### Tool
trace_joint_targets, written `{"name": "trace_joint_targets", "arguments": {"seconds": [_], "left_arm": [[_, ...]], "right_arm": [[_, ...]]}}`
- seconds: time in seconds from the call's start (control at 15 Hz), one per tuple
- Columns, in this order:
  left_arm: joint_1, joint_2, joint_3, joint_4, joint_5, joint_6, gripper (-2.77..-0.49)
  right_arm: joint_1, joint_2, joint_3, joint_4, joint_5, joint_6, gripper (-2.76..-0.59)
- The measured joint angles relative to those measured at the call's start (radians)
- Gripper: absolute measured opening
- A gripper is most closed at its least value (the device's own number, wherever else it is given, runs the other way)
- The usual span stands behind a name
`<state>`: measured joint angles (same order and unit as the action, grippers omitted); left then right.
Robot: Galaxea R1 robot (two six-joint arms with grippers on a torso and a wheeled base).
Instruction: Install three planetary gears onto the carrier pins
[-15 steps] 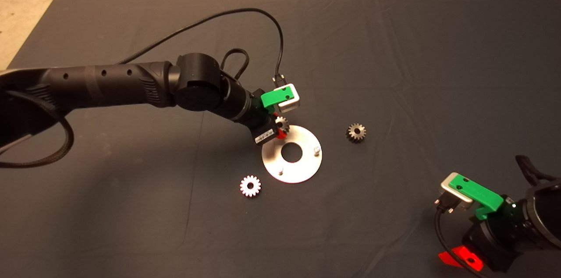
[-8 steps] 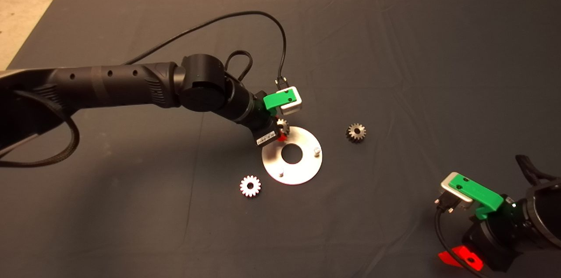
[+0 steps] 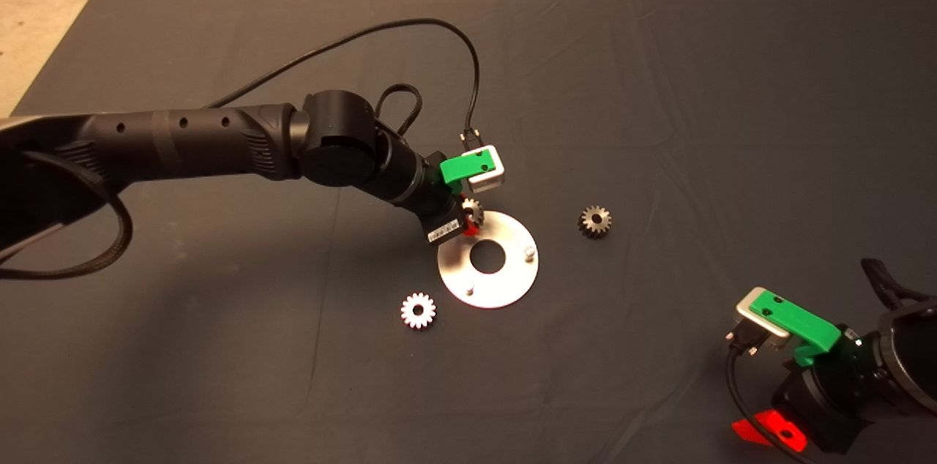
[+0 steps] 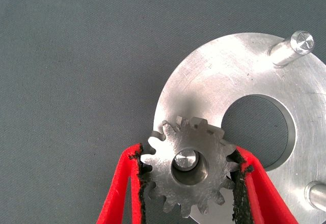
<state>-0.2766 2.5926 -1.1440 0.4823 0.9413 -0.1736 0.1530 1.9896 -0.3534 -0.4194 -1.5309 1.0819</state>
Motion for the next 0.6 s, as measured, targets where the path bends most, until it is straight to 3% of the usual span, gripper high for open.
{"name": "trace_joint_targets", "arguments": {"seconds": [0.6], "left_arm": [[0.002, 0.0, 0.0, -0.002, -0.005, 0.003, -2.21]], "right_arm": [[0.0, 0.0, 0.0, 0.0, 0.0, 0.0, -0.6]]}}
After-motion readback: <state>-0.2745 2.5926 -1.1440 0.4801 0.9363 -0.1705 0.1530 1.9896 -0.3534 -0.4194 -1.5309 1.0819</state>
